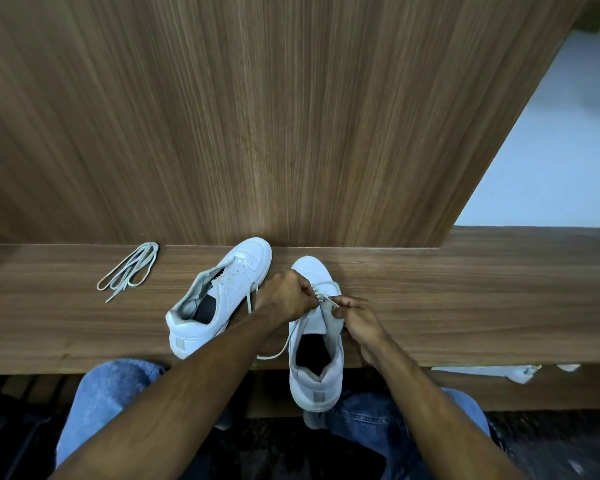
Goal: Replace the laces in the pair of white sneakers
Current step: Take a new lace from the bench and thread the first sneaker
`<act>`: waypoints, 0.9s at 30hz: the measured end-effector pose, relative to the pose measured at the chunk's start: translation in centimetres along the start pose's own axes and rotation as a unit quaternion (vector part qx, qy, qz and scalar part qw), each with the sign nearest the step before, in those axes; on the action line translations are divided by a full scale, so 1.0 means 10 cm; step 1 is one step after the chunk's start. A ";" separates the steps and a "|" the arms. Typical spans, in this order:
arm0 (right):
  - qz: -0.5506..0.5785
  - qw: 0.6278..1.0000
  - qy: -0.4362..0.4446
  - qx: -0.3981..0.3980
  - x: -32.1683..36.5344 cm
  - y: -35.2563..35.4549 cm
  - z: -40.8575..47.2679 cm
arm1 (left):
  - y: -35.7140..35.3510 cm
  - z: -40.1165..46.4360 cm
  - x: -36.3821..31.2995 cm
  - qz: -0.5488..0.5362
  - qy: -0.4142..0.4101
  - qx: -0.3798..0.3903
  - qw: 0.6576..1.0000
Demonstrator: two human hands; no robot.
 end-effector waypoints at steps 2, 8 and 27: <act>0.004 1.000 -0.001 0.002 -0.02 0.00 0.02 | -0.02 -0.01 -0.02 0.013 -0.002 -0.004 1.000; 0.002 1.000 0.011 0.005 -0.04 -0.01 0.01 | -0.10 -0.04 -0.06 0.031 -0.003 -0.025 0.999; -0.289 0.936 0.178 -0.094 0.38 0.15 0.29 | -0.07 -0.21 0.04 0.007 -0.033 -0.074 0.997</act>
Point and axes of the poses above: each hand's wrist, its own z-axis towards the middle knuckle, its own y-axis out of the back of the hand, x = y × z, the point moved 2 cm from there along z, towards the middle knuckle, and after that the axes turned 14 degrees about -x, right-handed, at the moved point
